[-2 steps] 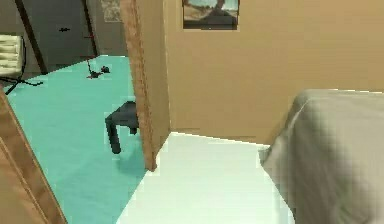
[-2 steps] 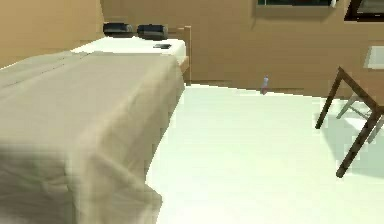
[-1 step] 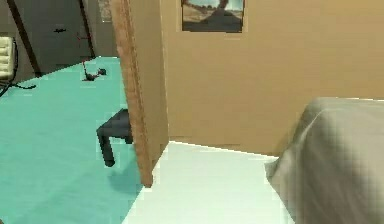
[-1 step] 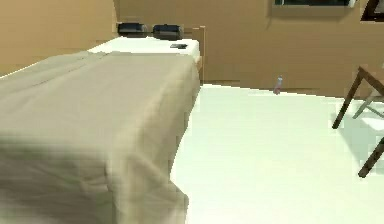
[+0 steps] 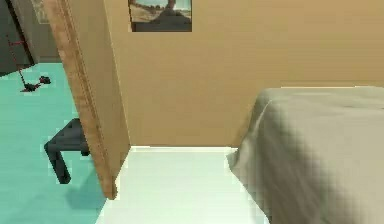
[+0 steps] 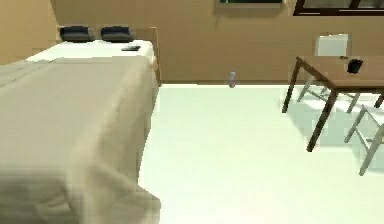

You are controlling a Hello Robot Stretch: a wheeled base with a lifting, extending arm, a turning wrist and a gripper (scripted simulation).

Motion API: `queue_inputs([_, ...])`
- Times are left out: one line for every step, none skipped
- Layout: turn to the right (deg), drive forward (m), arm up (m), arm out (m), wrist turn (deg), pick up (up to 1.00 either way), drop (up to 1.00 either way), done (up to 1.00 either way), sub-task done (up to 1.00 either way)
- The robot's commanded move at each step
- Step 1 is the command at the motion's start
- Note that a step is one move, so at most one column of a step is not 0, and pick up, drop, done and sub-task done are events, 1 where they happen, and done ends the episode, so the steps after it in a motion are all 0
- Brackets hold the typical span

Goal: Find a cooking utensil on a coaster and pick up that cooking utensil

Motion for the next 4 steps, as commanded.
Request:
queue_inputs([0.0, 0.45, 0.0, 0.0, 0.0, 0.0, 0.0, 0.0, 0.0])
queue_inputs([-45.0, 0.0, 0.0, 0.0, 0.0, 0.0, 0.0, 0.0, 0.0])
queue_inputs([-12.0, 0.0, 0.0, 0.0, 0.0, 0.0, 0.0, 0.0, 0.0])
queue_inputs([0.0, 0.5, 0.0, 0.0, 0.0, 0.0, 0.0, 0.0, 0.0])
